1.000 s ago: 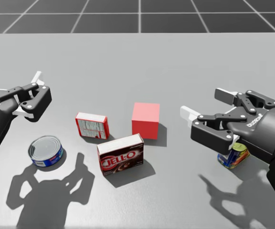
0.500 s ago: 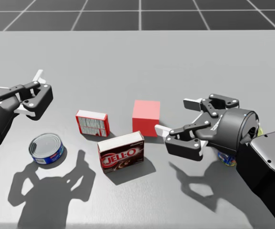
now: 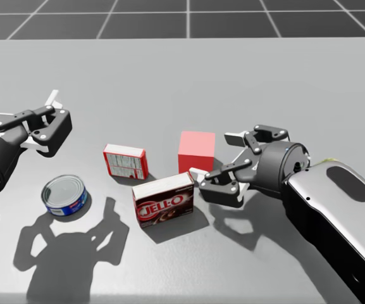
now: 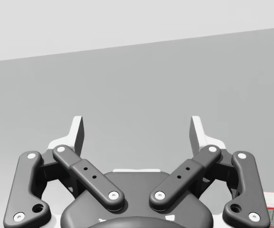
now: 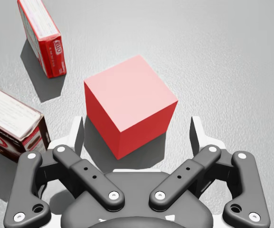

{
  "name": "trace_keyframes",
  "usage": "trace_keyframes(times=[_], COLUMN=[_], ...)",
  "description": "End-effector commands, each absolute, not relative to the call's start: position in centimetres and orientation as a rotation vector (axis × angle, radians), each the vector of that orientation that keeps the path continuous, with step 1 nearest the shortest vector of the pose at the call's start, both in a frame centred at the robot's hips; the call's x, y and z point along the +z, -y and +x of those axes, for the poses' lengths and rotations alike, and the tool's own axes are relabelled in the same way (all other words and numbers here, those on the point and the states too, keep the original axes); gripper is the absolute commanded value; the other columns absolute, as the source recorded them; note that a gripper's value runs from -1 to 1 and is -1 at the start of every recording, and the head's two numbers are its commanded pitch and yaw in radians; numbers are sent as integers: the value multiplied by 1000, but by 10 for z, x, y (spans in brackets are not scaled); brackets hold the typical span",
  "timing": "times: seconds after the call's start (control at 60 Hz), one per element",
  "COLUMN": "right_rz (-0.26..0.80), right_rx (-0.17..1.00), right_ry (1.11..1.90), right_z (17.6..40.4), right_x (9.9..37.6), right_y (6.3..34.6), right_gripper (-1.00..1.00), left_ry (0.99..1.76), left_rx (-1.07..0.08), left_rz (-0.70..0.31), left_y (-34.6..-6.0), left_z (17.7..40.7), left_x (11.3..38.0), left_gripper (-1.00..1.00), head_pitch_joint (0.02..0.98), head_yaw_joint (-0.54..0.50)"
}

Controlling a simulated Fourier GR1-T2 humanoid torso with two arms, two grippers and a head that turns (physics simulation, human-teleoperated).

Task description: Find the red cube and pick it up.

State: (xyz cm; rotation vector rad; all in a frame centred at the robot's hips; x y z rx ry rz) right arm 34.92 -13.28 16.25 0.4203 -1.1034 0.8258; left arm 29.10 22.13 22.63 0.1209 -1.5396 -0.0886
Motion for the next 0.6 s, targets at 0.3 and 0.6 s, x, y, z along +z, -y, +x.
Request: trace_keyframes(times=[0.3,0.6], right_rz=[415,435], right_rx=[839,844], right_ry=[1093,1073], right_z=[370,374], right_x=[157,152], right_y=[114,104], right_gripper=[-1000,-1000], left_ry=[1539,1539], left_rx=[-90,-91], left_rz=[119,119], left_y=[-222,-222], left_z=[291,291], left_x=[227,227], left_gripper=[-1000,-1000], head_pitch_joint=[787,789], head_yaw_joint=[28,33])
